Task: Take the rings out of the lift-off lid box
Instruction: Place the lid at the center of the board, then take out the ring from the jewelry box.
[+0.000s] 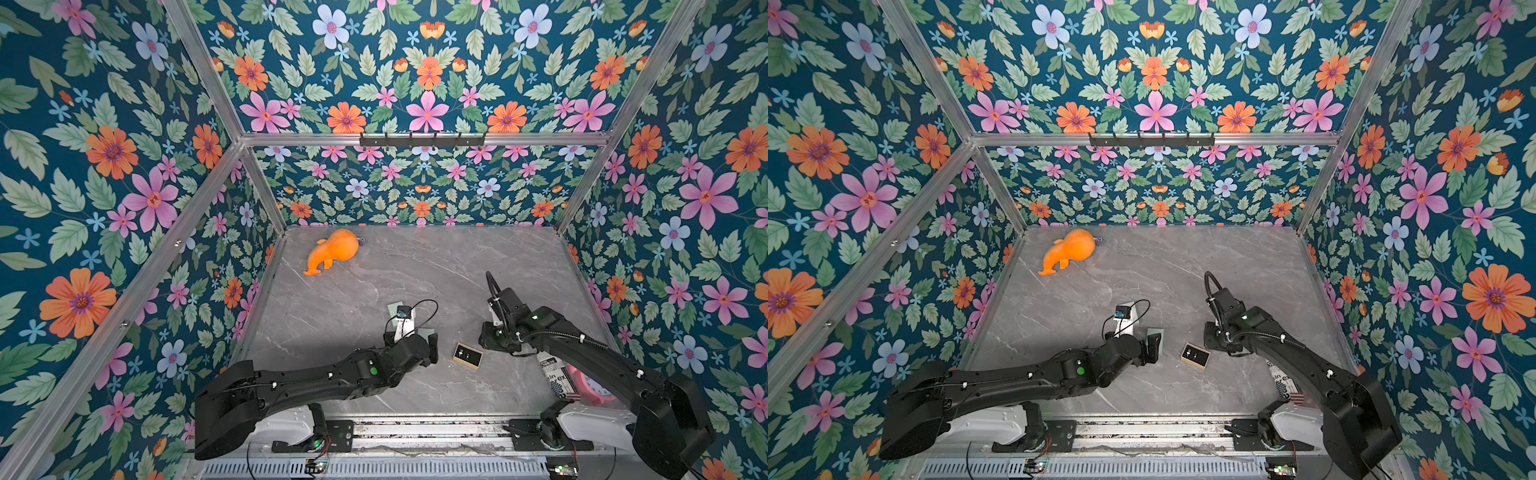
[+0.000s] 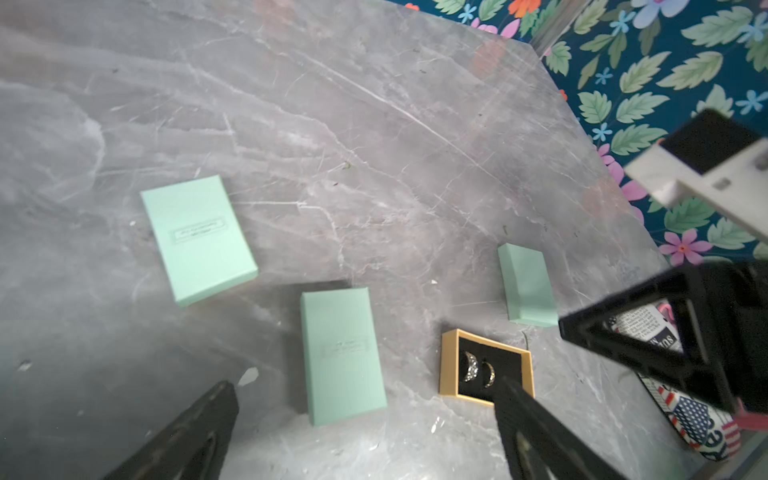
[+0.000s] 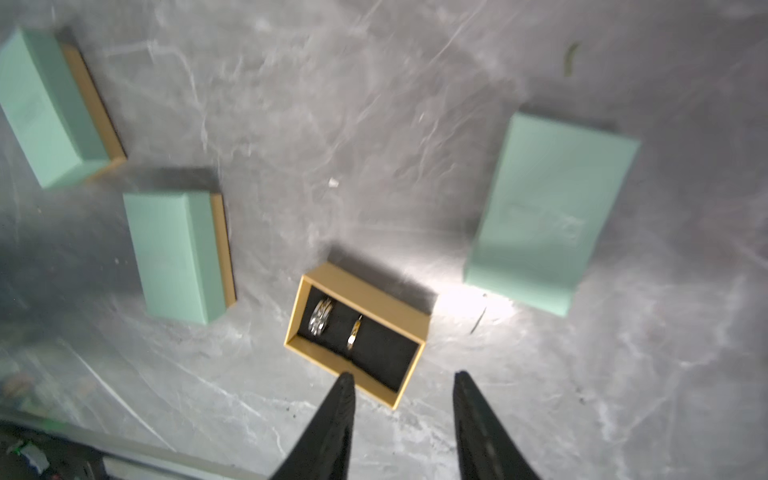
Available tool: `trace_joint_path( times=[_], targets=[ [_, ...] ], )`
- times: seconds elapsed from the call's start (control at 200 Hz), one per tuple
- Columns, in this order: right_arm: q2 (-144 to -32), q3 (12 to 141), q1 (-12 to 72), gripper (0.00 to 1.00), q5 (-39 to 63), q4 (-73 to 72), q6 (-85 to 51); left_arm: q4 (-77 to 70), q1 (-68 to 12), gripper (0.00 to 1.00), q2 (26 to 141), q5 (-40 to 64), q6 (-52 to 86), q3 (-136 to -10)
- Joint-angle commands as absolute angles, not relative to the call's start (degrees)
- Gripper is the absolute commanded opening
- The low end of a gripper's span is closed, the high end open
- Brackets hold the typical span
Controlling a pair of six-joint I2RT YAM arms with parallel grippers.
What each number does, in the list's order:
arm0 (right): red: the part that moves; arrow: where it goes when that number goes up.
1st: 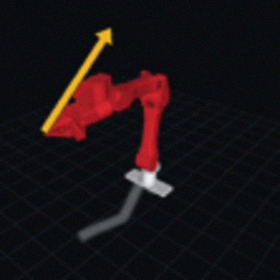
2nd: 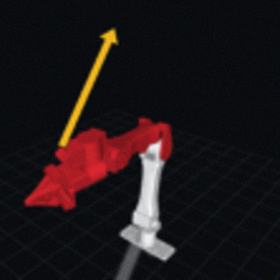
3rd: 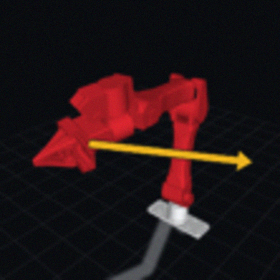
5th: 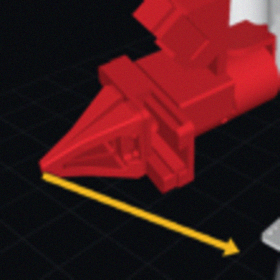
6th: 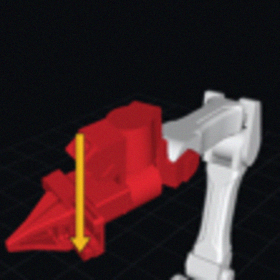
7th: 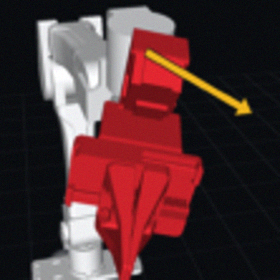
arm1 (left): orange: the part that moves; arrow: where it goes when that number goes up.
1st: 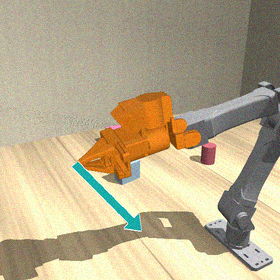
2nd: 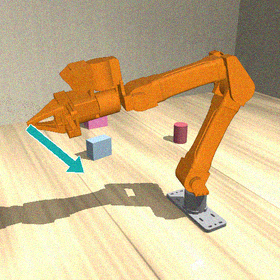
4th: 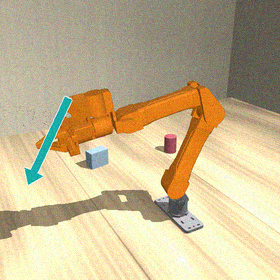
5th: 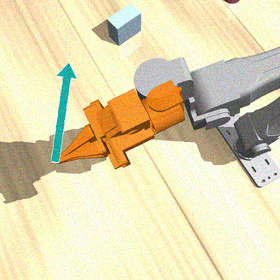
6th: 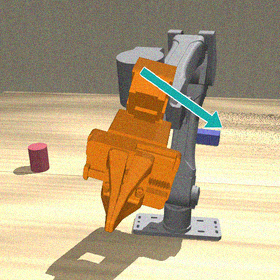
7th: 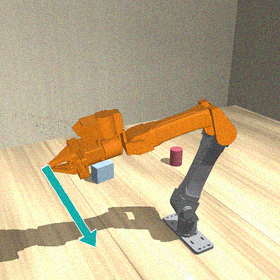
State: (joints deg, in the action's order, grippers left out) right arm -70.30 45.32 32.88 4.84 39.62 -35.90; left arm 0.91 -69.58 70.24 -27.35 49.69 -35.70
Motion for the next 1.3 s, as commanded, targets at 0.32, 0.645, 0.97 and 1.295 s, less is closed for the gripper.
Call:
trace_joint_path(
  times=[0.32,0.645,0.97,1.295],
  targets=[
    [-75.19,44.81,39.86,0.31,3.25,35.98,-44.11,7.48,-69.56,0.98,68.89,-27.52,60.81,-33.52],
    [-79.47,46.08,40.25,0.31,2.86,34.47,-44.59,6.6,-69.61,0.98,71.01,-26.47,61.79,-33.56],
    [-82.59,45.87,40.22,0.27,3.17,33.03,-44.83,6.66,-69.61,0.97,71.44,-26.32,61.88,-33.84],
    [-84.68,45.7,40.29,0.2,3.49,32.03,-44.88,5.56,-69.61,0.97,73.78,-24.76,62.74,-34.19]
  ],
)
